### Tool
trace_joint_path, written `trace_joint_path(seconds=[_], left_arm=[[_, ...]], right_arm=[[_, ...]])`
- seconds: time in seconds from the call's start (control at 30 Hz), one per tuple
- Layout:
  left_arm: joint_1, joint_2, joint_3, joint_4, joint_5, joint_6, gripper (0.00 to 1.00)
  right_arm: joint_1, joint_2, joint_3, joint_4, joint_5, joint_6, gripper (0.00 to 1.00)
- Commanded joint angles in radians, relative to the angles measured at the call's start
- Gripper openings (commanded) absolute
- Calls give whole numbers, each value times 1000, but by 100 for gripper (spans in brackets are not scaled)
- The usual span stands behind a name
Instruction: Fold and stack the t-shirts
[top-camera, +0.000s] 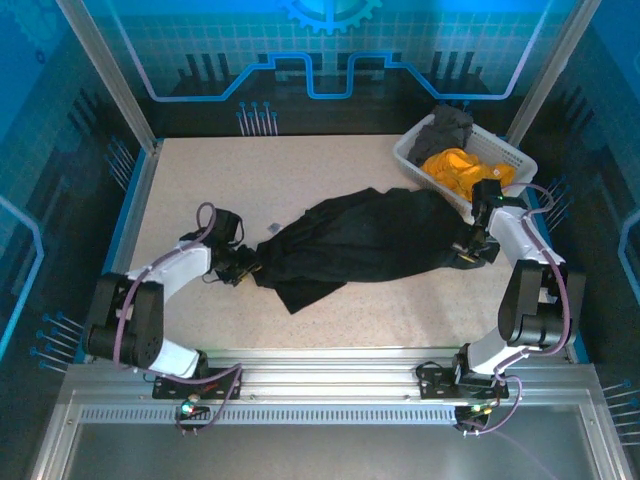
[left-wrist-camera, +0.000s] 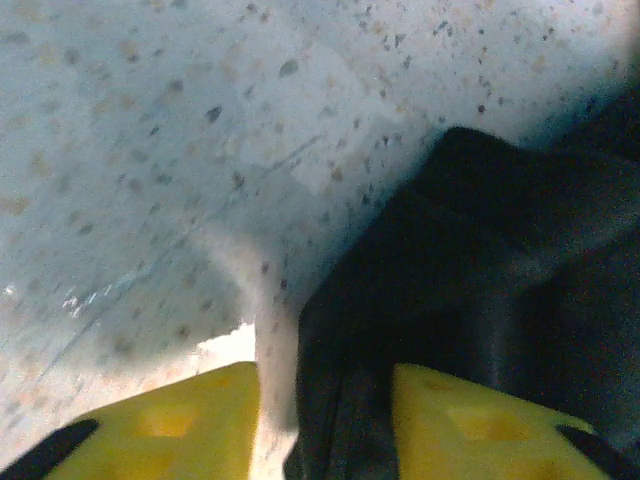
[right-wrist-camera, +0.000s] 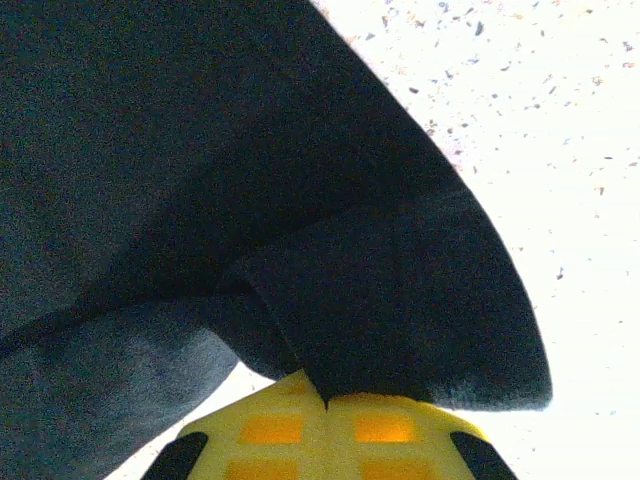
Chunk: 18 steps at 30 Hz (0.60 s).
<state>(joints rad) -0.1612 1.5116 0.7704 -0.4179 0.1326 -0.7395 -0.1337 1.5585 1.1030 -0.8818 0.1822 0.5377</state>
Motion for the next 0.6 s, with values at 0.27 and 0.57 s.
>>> trace_joint_path(seconds=[0.27, 0.57], left_arm=[[-21, -68, 64, 50, -37, 51, 0], [-76, -386, 9, -58, 22, -30, 0]], right_arm=[[9, -5, 13, -16, 3, -2, 0], [-5, 8, 54, -9, 21, -5, 0]])
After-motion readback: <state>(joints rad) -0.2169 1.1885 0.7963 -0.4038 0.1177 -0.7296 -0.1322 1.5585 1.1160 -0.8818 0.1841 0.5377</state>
